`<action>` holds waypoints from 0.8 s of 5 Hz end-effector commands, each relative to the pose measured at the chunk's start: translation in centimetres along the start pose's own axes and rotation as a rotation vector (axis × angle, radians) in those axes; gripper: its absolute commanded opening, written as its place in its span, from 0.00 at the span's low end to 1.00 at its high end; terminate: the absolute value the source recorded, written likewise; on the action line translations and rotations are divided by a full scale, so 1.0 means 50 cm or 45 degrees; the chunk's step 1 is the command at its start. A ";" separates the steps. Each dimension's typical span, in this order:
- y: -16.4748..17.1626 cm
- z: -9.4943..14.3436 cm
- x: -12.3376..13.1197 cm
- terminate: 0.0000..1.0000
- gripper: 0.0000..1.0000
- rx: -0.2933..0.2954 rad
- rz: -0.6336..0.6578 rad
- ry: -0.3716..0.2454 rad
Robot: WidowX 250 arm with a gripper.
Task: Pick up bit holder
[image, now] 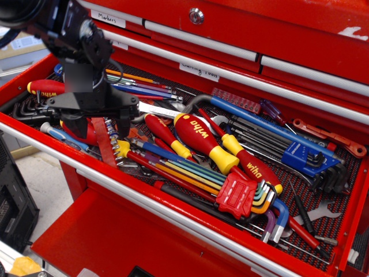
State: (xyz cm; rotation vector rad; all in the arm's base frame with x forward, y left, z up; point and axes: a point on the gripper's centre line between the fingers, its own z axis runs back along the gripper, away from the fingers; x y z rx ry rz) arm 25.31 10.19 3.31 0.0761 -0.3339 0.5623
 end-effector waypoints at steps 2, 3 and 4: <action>0.026 -0.059 0.012 0.00 1.00 -0.080 0.018 -0.040; 0.015 -0.073 0.015 0.00 1.00 -0.106 0.035 -0.052; 0.008 -0.076 0.016 0.00 0.00 -0.103 0.047 -0.059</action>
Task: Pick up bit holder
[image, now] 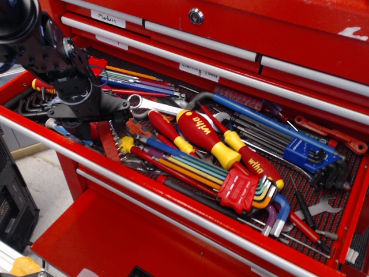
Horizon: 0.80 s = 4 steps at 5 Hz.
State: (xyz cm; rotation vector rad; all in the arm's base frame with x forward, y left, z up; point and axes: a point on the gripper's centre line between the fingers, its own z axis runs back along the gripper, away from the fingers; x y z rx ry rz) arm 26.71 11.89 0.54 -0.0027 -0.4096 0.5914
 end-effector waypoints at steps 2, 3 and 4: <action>-0.011 0.047 0.005 0.00 0.00 0.089 -0.027 0.031; -0.022 0.090 0.026 0.00 0.00 0.164 -0.029 -0.012; -0.033 0.159 0.068 0.00 0.00 0.248 -0.144 -0.068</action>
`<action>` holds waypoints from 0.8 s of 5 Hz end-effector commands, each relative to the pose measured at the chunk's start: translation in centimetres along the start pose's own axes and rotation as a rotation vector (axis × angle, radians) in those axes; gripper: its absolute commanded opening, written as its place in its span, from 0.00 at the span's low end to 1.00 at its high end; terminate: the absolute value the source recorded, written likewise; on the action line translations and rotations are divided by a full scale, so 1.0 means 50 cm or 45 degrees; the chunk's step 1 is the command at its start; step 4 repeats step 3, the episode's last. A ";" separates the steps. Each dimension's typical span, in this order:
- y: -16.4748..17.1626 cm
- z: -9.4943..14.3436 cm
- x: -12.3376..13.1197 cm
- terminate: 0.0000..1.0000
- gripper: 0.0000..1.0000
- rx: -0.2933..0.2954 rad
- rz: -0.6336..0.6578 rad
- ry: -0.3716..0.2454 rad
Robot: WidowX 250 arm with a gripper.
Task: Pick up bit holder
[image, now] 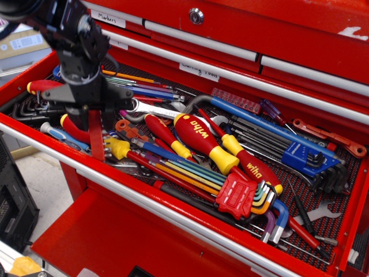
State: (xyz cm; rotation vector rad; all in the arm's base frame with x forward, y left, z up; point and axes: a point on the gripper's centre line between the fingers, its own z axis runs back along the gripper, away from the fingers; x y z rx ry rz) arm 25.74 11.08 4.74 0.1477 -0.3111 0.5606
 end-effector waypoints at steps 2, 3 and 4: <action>-0.008 0.240 0.143 0.00 0.00 0.226 -0.185 -0.217; -0.008 0.281 0.161 1.00 0.00 0.245 -0.273 -0.228; -0.008 0.281 0.161 1.00 0.00 0.245 -0.273 -0.228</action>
